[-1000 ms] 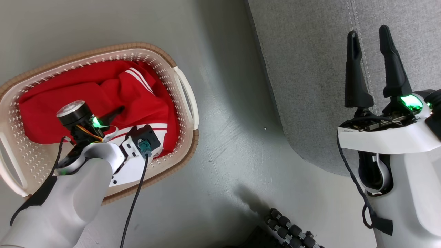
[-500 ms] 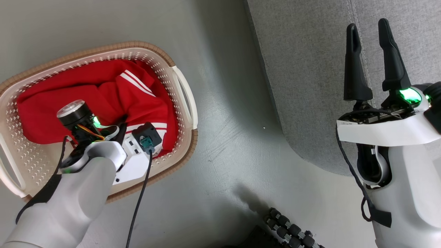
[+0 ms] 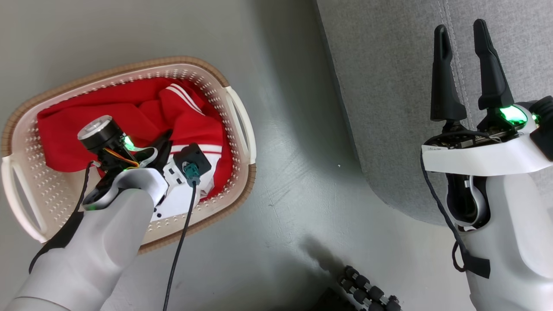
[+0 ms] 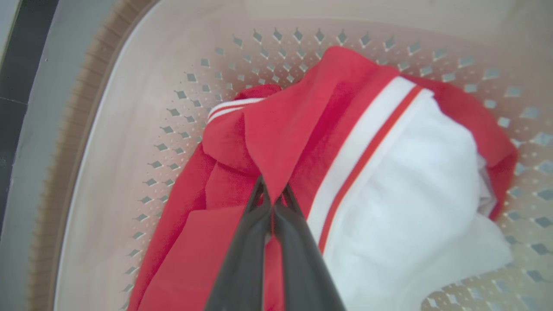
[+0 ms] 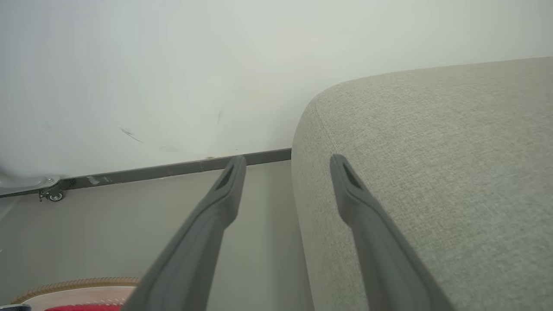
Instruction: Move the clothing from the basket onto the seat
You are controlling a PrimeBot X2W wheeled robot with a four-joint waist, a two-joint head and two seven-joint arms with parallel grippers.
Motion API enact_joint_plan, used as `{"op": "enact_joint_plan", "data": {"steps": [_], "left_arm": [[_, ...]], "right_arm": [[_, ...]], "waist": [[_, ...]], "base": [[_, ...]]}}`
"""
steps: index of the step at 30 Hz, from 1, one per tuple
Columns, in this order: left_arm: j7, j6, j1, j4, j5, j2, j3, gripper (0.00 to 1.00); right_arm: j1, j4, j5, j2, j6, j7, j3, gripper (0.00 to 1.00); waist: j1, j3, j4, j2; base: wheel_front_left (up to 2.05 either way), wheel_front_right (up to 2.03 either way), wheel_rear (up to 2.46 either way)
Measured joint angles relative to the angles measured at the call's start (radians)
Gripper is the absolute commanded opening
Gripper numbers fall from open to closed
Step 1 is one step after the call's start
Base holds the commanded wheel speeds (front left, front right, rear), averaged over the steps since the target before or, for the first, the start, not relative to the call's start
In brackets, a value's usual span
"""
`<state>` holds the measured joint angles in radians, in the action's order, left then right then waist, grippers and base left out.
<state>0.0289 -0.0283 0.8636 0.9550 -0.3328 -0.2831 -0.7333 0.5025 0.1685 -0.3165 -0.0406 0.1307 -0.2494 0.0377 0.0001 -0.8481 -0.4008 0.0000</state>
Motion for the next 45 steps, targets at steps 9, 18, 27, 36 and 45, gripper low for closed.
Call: {"op": "enact_joint_plan", "data": {"steps": [9,18,27,36,45], "left_arm": [[0.071,-0.025,-0.007,-0.036,0.055,-0.006,0.04,0.0],[0.132,-0.07,-0.045,-0.086,0.118,-0.012,0.1,0.0],[0.185,-0.114,-0.086,-0.174,0.205,0.015,0.17,0.0],[0.202,-0.143,-0.139,-0.258,0.245,0.031,0.198,0.0],[0.21,-0.172,-0.2,-0.334,0.293,0.034,0.233,0.0]], "right_arm": [[0.0,0.009,0.02,-0.001,0.0,0.0,-0.032,1.0],[0.0,0.013,0.045,-0.001,0.0,0.0,-0.04,1.0],[0.0,0.02,0.081,-0.002,0.0,0.0,-0.051,1.0],[-0.001,0.033,0.116,-0.002,0.0,0.0,-0.055,1.0],[-0.009,0.059,0.153,-0.003,0.0,-0.001,-0.055,1.0]], "waist": [[0.0,0.034,0.031,0.0],[-0.0001,0.066,0.063,0.0],[-0.0001,0.116,0.104,0.0],[0.0,0.17,0.137,0.0],[0.0,0.234,0.169,0.0]], "base": [[0.0,0.0,0.0],[0.0,0.0,0.0],[0.0,0.0,0.0],[0.0,0.0,0.0],[0.0,0.0,0.0]]}}
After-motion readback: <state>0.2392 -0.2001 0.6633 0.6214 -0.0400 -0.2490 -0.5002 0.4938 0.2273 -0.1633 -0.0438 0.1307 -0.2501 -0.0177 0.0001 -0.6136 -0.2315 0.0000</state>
